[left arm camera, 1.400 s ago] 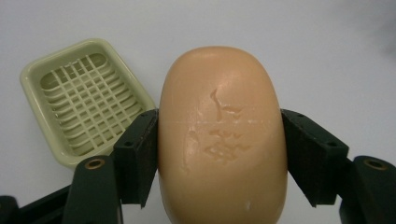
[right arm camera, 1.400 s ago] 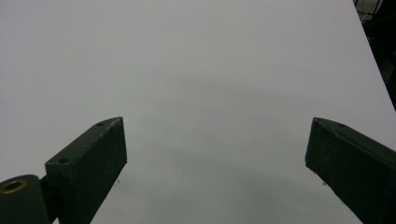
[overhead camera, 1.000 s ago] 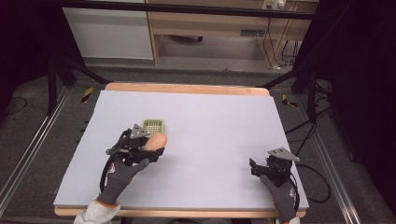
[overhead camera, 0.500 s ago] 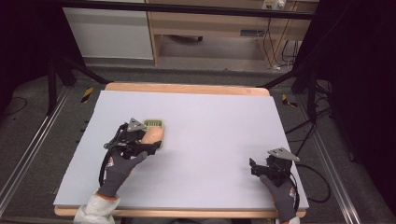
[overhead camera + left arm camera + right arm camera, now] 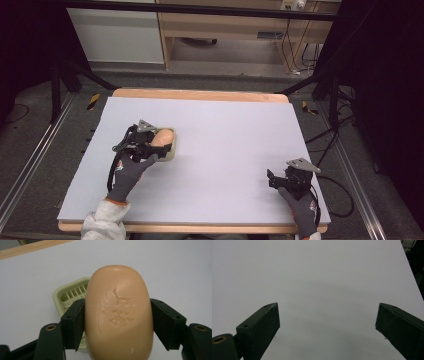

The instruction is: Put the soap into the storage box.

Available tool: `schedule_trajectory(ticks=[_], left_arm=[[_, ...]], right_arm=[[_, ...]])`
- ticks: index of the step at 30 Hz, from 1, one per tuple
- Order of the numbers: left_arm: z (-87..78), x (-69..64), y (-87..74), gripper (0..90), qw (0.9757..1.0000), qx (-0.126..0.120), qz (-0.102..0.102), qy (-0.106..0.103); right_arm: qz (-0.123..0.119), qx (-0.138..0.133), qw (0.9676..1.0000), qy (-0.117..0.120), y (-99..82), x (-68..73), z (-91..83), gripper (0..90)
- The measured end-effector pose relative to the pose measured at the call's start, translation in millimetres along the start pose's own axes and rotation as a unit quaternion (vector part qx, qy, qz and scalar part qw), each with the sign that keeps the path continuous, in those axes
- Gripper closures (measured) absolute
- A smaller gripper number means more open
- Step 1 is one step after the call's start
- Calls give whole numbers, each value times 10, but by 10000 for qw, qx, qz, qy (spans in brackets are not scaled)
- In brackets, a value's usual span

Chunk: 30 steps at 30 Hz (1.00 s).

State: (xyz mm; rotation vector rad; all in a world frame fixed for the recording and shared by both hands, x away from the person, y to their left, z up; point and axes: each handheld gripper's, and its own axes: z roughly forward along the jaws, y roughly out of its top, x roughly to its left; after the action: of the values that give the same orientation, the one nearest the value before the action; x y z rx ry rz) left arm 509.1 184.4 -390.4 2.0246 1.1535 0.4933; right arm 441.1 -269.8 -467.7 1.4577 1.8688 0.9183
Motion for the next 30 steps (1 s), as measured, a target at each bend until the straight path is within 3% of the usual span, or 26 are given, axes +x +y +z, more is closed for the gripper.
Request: schedule_trajectory(ticks=[20,30], left_arm=[[266,198,65,320,9995,126,-216,214],[412,229,67,320,9992,194,-197,296]], right_arm=[[-36,11,10000,-8,1,3,2,58],[-38,12,10000,-11,1,5,0,58]])
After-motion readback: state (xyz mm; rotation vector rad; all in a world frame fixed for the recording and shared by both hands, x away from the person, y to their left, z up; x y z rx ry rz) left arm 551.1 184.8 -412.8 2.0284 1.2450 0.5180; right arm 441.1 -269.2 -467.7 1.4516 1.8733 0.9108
